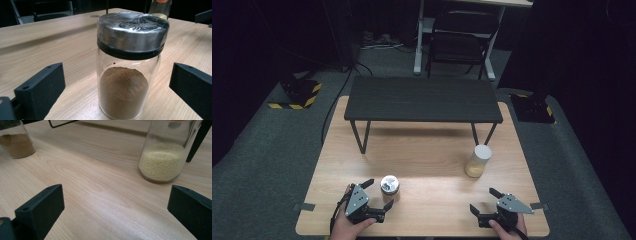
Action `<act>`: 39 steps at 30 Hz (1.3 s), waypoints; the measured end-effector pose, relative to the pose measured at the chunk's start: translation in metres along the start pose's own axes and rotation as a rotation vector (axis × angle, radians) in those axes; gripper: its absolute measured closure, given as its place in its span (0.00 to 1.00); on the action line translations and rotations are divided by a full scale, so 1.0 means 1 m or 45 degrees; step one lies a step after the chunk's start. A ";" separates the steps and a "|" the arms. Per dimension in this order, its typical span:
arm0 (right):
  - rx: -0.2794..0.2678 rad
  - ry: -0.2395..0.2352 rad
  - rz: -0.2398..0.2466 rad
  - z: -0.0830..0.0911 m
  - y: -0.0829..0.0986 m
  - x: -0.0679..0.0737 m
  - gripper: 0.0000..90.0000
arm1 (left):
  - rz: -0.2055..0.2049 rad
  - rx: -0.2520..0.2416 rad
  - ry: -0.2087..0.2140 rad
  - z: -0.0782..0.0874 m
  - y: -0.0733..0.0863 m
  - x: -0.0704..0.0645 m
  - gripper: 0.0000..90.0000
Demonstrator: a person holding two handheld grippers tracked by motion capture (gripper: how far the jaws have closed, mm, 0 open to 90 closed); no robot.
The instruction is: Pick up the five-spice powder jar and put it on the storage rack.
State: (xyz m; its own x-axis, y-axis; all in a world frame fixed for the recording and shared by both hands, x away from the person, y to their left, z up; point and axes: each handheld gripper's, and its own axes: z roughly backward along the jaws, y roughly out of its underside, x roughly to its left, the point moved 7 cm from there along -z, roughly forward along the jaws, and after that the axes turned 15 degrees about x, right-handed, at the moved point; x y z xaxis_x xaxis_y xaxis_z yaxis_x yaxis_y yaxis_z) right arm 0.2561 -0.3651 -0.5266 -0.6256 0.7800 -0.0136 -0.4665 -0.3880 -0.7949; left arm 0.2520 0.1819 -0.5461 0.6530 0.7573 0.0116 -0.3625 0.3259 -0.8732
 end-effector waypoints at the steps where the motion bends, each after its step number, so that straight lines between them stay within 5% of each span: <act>1: -0.002 0.005 0.006 0.000 0.000 0.001 0.00 | -0.003 -0.002 -0.001 0.000 0.000 0.000 0.01; 16: -0.014 -0.005 0.029 0.001 0.002 0.002 0.00 | 0.024 -0.026 0.032 0.001 0.003 0.003 0.01; 28: -0.020 -0.009 0.031 0.001 0.003 0.002 0.00 | -0.006 -0.030 0.041 -0.004 -0.001 -0.001 0.01; 39: -0.022 -0.013 0.029 0.001 0.003 0.002 0.00 | -0.016 -0.042 0.038 -0.017 -0.007 -0.005 0.14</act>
State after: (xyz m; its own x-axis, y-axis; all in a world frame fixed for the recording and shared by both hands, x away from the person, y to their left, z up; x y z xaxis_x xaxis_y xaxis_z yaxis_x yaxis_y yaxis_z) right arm 0.2529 -0.3654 -0.5279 -0.6425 0.7658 -0.0258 -0.4411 -0.3972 -0.8048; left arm 0.2626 0.1664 -0.5479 0.6768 0.7361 0.0083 -0.3327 0.3160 -0.8885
